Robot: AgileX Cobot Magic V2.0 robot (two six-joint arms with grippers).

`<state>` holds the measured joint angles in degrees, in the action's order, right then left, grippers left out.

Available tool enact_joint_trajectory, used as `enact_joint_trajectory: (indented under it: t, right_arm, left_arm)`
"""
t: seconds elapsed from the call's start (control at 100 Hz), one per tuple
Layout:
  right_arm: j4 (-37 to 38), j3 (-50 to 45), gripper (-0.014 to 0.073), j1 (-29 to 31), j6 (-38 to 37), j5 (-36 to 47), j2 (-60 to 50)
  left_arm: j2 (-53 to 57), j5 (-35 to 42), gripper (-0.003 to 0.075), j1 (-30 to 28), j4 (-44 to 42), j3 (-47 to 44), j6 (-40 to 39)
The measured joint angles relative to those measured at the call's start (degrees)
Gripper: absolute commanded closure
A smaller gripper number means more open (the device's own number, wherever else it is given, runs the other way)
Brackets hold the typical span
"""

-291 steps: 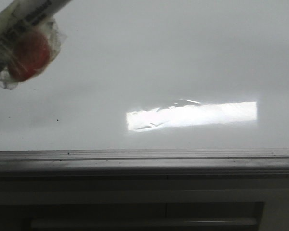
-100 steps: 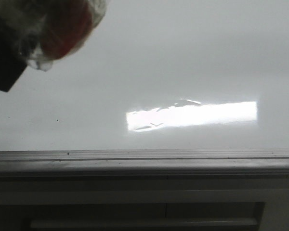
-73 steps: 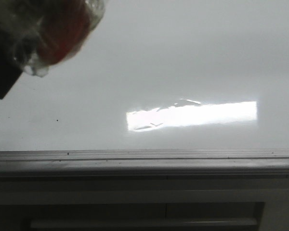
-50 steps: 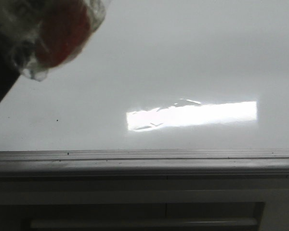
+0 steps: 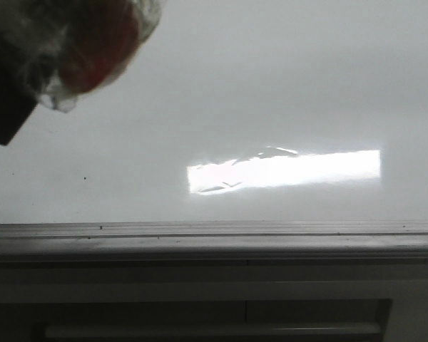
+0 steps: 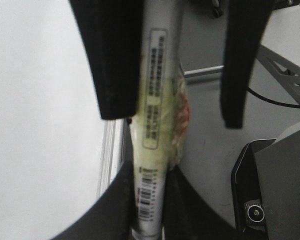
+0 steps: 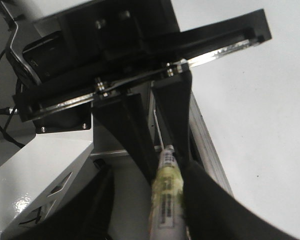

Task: Write number 0 on whiteboard

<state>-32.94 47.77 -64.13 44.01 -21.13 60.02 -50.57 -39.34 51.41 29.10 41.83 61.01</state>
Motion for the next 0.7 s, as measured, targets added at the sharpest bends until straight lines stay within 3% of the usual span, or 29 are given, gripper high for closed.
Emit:
enact_joint_trajectory:
  t: [0.34, 0.56, 0.64, 0.7]
  right_arm:
    - [-0.2, 0.0, 0.0312, -0.1, 0.0, 0.0, 2.1]
    - [-0.2, 0.0, 0.0478, -0.1, 0.0, 0.3, 2.8]
    - [0.6, 0.0, 0.0456, -0.1, 0.0, 0.4, 2.8]
    - [1.6, 0.0, 0.0391, -0.1, 0.0, 0.4, 2.8]
  left_arm:
    - [-0.1, -0.6, 0.0740, 0.0, -0.9, -0.1, 0.1]
    - [-0.1, -1.3, 0.0740, 0.0, -0.4, -0.1, 0.2]
    - [-0.1, -1.6, 0.0740, 0.0, -0.2, -0.1, 0.2]
    - [-0.1, -1.5, 0.0740, 0.0, -0.2, -0.1, 0.2]
